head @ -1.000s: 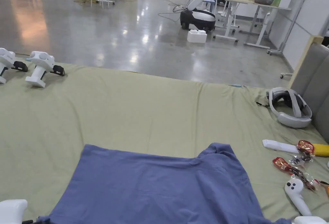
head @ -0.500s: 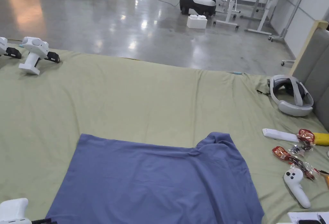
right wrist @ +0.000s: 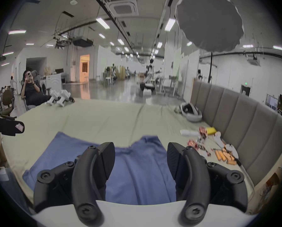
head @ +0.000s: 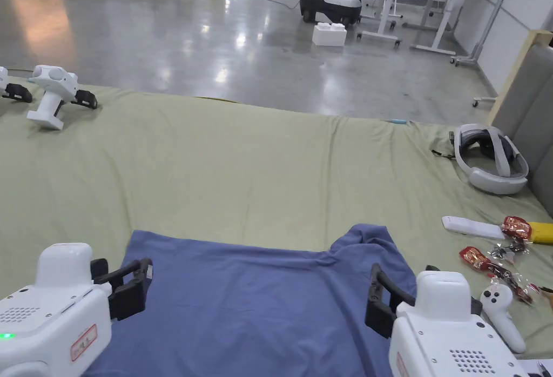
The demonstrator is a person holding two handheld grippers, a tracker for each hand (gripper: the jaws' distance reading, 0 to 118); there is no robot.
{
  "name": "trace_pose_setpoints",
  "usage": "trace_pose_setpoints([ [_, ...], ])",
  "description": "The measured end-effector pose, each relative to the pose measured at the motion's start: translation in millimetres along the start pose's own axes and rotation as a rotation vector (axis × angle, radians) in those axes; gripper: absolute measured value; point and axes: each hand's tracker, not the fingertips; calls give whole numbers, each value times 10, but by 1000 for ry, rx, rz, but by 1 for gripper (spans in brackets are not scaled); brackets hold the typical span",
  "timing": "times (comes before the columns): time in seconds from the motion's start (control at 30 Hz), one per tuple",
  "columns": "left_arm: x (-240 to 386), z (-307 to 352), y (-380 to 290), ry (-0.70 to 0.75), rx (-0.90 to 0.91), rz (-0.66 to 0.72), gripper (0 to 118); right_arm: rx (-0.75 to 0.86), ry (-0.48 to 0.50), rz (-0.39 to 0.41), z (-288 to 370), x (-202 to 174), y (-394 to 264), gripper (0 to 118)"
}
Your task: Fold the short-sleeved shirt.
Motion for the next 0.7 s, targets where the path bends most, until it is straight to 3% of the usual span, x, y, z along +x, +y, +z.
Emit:
trace_pose_setpoints([
  [0.03, 73, 20, 27, 10, 29, -22, 62, 34, 7, -1, -5, -55, 13, 71],
  [0.1, 178, 26, 55, 50, 71, -79, 23, 80, 15, -5, -28, -157, 40, 43],
  [0.17, 269, 29, 64, 104, 106, -118, 18, 106, -4, -12, -45, -237, 50, 19],
  [0.23, 273, 32, 58, 55, 115, -113, 11, 136, -2, -42, -67, -258, 42, 12],
  [0.3, 270, -21, 31, 83, 122, -146, 2, 154, -6, -70, -70, -272, 29, 8],
  [0.43, 208, -69, -5, 105, 162, -160, 2, 142, -11, -87, -140, -275, 0, 5],
  [0.7, -400, -976, 237, 111, -59, -32, 2, 58, -11, -94, -458, -195, -117, 5],
])
